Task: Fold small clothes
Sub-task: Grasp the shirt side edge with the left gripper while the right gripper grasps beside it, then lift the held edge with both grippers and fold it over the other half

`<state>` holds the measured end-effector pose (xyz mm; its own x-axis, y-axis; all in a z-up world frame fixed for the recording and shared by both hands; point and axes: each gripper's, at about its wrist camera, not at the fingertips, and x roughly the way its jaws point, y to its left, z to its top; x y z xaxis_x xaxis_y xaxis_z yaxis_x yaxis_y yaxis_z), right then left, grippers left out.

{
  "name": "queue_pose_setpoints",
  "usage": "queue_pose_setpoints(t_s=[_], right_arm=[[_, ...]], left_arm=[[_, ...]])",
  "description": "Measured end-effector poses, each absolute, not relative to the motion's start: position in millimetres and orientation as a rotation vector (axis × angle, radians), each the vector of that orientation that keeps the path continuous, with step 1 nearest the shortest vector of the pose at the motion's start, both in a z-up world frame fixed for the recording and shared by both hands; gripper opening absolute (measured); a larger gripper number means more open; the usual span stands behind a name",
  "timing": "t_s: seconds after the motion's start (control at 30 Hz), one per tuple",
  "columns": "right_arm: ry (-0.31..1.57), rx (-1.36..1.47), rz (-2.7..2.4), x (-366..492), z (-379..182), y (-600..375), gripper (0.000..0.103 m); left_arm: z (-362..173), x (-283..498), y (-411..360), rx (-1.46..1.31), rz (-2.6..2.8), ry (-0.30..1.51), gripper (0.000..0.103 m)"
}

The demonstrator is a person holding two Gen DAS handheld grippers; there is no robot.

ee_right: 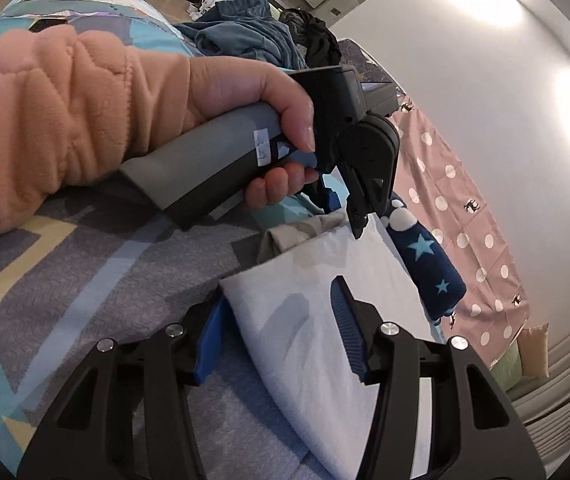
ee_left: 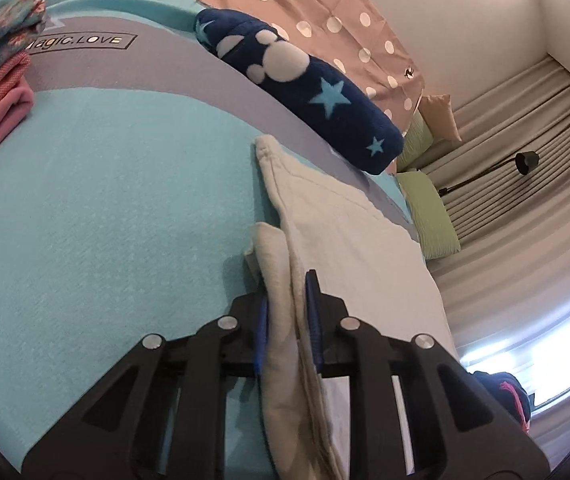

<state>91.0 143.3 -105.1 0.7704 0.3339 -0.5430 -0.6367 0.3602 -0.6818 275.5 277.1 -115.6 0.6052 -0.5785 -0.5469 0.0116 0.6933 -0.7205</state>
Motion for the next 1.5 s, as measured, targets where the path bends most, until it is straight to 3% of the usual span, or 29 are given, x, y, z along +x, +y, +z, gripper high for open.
queue_pose_setpoints(t_s=[0.03,0.13,0.2,0.77,0.87,0.97,1.03,1.43,1.5], right_arm=[[0.359,-1.016,0.645,90.9,-103.9,141.5,0.053],[0.389,-0.996,0.648,89.2,-103.4,134.1,0.053],[0.41,-0.981,0.656,91.8,-104.0,133.4,0.053],[0.434,-0.953,0.605,110.7,-107.9,154.6,0.049],[0.442,-0.94,0.589,118.2,-110.7,159.5,0.039],[0.449,-0.934,0.569,115.8,-109.9,157.1,0.019],[0.46,-0.912,0.574,113.9,-107.3,153.2,0.014],[0.572,-0.395,0.647,140.2,-41.6,91.1,0.009],[0.587,-0.319,0.659,144.6,-33.6,76.0,0.003]], left_arm=[[-114.2,273.6,276.3,-0.73,-0.377,0.865,0.02],[-109.7,270.9,272.5,-0.704,-0.389,0.861,0.037],[-109.4,272.4,269.2,-0.699,-0.395,0.857,0.041],[-110.6,274.9,264.6,-0.701,-0.388,0.827,0.042],[-109.7,276.8,261.5,-0.696,-0.374,0.818,0.038],[-114.5,279.3,264.8,-0.718,-0.363,0.838,0.017],[-118.6,280.9,270.2,-0.765,-0.388,0.839,0.01],[-73.8,272.8,255.0,-0.726,-0.385,0.764,0.009],[-62.7,279.9,246.5,-0.712,-0.372,0.785,0.009]])
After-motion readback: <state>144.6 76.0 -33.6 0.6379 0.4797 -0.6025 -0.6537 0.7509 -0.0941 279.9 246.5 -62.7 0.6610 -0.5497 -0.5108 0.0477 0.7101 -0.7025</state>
